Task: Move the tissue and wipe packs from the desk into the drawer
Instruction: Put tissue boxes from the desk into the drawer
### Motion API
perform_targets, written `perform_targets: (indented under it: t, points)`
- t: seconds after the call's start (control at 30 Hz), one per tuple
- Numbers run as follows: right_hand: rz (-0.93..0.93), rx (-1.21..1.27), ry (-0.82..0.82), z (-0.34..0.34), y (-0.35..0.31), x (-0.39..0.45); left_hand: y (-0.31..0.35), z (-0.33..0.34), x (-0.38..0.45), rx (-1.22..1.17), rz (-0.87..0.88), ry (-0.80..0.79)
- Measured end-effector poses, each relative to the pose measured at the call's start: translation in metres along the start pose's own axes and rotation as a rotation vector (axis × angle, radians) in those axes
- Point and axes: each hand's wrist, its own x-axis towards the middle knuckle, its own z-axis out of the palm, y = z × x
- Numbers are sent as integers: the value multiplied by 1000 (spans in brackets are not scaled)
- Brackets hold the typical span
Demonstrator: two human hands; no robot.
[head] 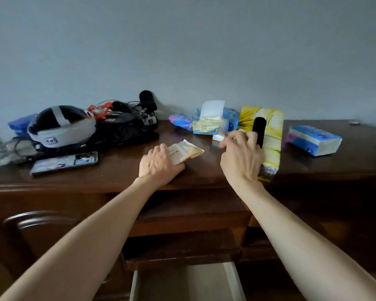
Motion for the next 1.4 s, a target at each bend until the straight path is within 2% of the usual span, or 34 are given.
perform_targets:
  t: [0.1, 0.23, 0.3, 0.43, 0.5, 0.67, 0.77, 0.93, 1.03, 1.13, 1.17, 1.27, 1.33, 1.4]
  points:
    - [21, 211, 66, -22, -14, -48, 5, -17, -46, -77, -60, 99]
    - [-35, 338, 58, -36, -25, -141, -2, -28, -122, -172, -36, 240]
    - [-73, 359, 44, -40, -26, -186, -13, -26, -161, -233, -57, 231]
    - [-118, 433, 3, -28, -25, -278, -48, 4, -234, -318, -153, 89]
    - [-126, 442, -106, -11, -26, -315, -67, 28, -260, -309, -216, 12]
    - [46, 437, -456, 59, -28, -378, -103, 103, -296, -266, -380, -154]
    - [67, 386, -657, 96, -19, -408, -116, 143, -315, -231, -450, -247]
    - [-12, 350, -850, 139, -34, -427, -134, 180, -327, -245, -667, -348]
    - [-168, 449, -984, 164, -60, -431, -151, 189, -336, -275, -790, -381]
    - [-251, 614, -1216, 177, -82, -447, -175, 195, -346, -261, -882, -360]
    - [-251, 673, -1233, 179, -84, -453, -181, 196, -349, -271, -913, -357]
    - [-194, 641, -1067, 187, -77, -458, -189, 198, -358, -323, -991, -376]
    - [-32, 498, -1057, 199, -62, -451, -190, 202, -363, -371, -1030, -402]
    - [193, 420, -1167, 212, -45, -439, -193, 207, -366, -387, -1059, -430]
